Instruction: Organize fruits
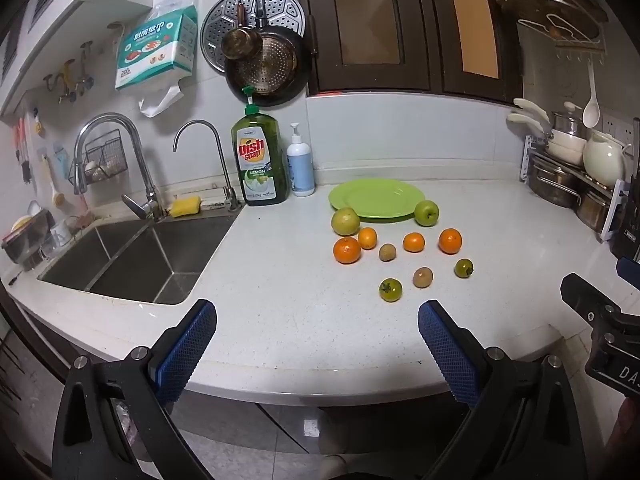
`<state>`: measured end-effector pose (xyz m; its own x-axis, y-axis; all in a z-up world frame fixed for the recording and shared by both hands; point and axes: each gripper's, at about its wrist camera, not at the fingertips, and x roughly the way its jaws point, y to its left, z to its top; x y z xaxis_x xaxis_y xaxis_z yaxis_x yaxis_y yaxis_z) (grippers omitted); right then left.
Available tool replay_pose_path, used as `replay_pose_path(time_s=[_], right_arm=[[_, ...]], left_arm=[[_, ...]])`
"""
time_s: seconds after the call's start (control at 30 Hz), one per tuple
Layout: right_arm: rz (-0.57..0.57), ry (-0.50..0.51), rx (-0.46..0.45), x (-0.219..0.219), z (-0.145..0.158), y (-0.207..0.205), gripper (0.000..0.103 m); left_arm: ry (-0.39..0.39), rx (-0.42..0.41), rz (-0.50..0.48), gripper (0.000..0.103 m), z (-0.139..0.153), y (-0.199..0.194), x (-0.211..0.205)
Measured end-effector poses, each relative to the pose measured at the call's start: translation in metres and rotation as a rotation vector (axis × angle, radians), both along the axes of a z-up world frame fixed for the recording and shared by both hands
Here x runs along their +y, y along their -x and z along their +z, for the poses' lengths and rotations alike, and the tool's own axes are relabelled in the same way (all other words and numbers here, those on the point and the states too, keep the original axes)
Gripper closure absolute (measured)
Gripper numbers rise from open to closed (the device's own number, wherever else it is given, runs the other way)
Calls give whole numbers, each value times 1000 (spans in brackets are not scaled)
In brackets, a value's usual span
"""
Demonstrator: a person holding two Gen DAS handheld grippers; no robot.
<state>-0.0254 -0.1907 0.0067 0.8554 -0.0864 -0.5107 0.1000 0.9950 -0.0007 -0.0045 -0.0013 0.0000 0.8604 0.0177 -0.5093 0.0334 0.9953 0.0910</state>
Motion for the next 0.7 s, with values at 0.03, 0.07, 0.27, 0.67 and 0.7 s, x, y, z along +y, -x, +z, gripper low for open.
replay_pose_path(time_s=[0.03, 0.07, 0.27, 0.67, 0.7], right_arm=[[0, 1, 0, 0, 0, 0, 1], [0, 1, -1, 0, 0, 0, 1], [-3, 2, -3, -1, 3, 0, 1], [-3, 2, -3, -2, 2, 0, 1], [-3, 1, -2, -3, 2, 0, 1]], left_arm=[[0, 0, 0, 0, 0, 0, 0], [1, 0, 0, 0, 0, 0, 0], [1, 1, 1, 0, 0, -1, 2], [-2, 0, 2, 0, 1, 1, 3], [-2, 0, 2, 0, 1, 1, 4]])
